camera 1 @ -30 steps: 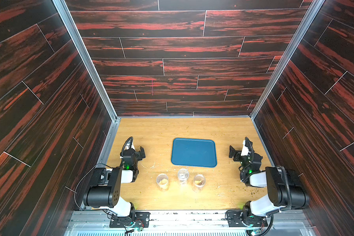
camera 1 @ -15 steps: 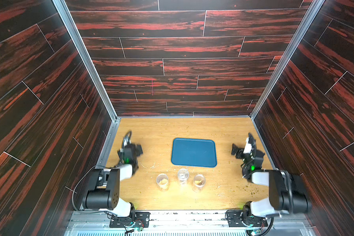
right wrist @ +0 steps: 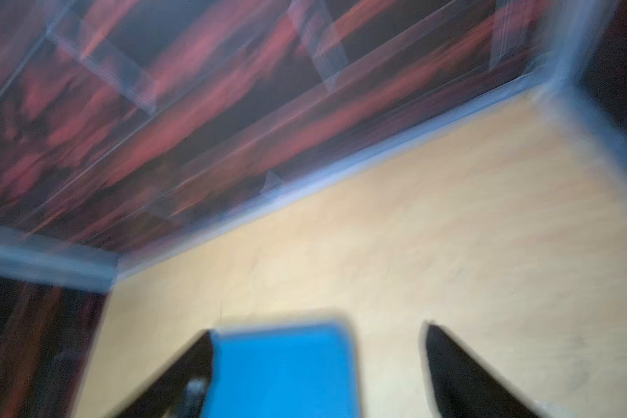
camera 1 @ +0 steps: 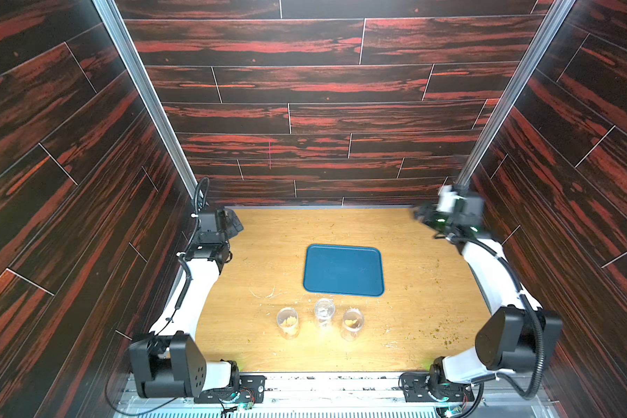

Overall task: Pour the cookies out of the jar
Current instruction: Pick up the jar from the center of the board.

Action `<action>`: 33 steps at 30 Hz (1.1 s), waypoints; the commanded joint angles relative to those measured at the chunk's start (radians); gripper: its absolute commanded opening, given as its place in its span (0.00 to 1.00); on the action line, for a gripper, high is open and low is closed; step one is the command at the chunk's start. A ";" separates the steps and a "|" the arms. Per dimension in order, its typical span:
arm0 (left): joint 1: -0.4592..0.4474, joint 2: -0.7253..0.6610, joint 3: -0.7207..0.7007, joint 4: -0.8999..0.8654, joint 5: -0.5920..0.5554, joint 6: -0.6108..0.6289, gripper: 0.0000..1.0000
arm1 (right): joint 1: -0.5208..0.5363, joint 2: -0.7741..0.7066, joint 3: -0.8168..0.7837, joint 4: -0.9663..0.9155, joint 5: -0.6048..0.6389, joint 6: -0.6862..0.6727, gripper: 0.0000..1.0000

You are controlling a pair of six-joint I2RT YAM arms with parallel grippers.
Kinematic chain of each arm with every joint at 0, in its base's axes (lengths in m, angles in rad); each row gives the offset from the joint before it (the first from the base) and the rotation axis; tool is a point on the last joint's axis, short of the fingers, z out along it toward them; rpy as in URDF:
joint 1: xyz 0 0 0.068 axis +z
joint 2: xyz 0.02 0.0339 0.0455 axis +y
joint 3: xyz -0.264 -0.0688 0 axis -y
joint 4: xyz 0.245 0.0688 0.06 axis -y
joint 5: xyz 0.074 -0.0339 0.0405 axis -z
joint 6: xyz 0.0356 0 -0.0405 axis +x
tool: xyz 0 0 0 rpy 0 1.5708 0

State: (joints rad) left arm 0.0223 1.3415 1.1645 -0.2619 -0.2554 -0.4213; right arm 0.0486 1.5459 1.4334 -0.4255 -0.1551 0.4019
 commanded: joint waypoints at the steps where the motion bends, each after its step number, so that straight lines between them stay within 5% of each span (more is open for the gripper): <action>1: -0.024 -0.081 -0.017 -0.165 0.167 -0.079 1.00 | 0.140 0.048 0.106 -0.371 -0.033 -0.045 0.99; 9: -0.158 -0.242 -0.067 -0.304 0.300 -0.059 1.00 | 0.446 0.035 0.145 -0.676 0.032 -0.022 0.99; 14: -0.188 -0.388 -0.167 -0.335 0.411 -0.076 1.00 | 0.687 0.029 0.075 -0.710 0.052 0.089 0.98; 20: -0.237 -0.610 -0.303 -0.322 0.403 -0.055 1.00 | 0.904 0.046 0.003 -0.703 0.150 0.270 0.98; 33: -0.263 -0.764 -0.341 -0.429 0.365 0.020 1.00 | 0.979 0.098 0.025 -0.806 0.333 0.401 0.97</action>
State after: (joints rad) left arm -0.2359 0.5926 0.8452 -0.6537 0.1192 -0.4206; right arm 1.0256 1.6215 1.4574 -1.1534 0.1177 0.7483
